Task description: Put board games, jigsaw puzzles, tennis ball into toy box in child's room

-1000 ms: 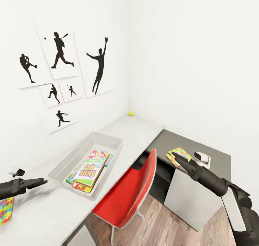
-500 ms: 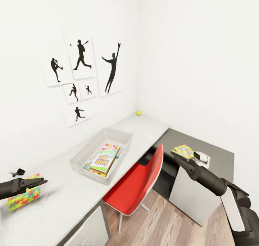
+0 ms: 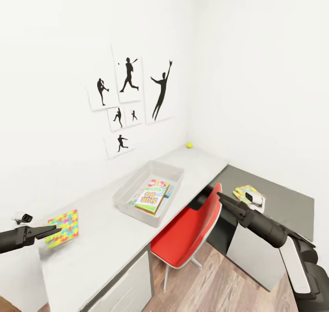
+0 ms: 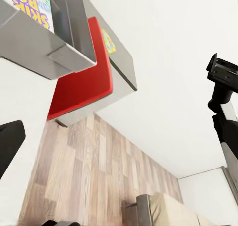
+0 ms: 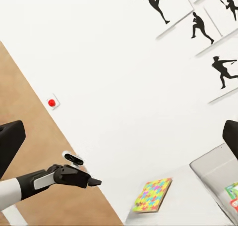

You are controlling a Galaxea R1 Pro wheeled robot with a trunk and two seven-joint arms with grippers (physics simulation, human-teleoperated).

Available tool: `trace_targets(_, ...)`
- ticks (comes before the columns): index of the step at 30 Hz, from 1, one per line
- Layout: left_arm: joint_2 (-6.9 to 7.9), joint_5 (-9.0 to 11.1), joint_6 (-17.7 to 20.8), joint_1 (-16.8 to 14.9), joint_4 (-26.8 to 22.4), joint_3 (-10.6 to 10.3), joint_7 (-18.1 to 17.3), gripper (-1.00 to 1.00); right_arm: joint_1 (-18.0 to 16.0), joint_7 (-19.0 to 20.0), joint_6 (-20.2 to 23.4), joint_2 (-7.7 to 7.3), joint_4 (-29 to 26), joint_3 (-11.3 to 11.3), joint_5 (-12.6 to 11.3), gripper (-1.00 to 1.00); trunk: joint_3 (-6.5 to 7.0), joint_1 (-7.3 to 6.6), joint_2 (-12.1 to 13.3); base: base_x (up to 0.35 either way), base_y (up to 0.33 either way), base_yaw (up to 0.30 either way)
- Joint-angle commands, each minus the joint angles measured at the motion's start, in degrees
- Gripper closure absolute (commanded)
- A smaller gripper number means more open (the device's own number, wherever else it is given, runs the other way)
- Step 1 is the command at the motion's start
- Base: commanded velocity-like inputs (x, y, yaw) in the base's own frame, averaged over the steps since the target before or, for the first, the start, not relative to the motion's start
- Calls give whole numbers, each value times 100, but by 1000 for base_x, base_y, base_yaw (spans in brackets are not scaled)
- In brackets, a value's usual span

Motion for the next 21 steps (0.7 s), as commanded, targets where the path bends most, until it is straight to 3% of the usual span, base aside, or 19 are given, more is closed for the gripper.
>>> trace_targets(1,7,32,59,-10,6,-37,-19,-100,-4,3,47,0,-3,1,-25,-100,-4,1,-14,-281,129,129)
trace_targets(10,3,32,61,-10,6,-37,-19,-100,-4,-1,48,2,2,8,-25,-100,80,1,-14,-270,114,129)
trace_targets(21,-2,32,60,-10,6,-39,-19,-100,-4,-8,48,5,4,19,-20,-100,183,1,-14,-140,134,129)
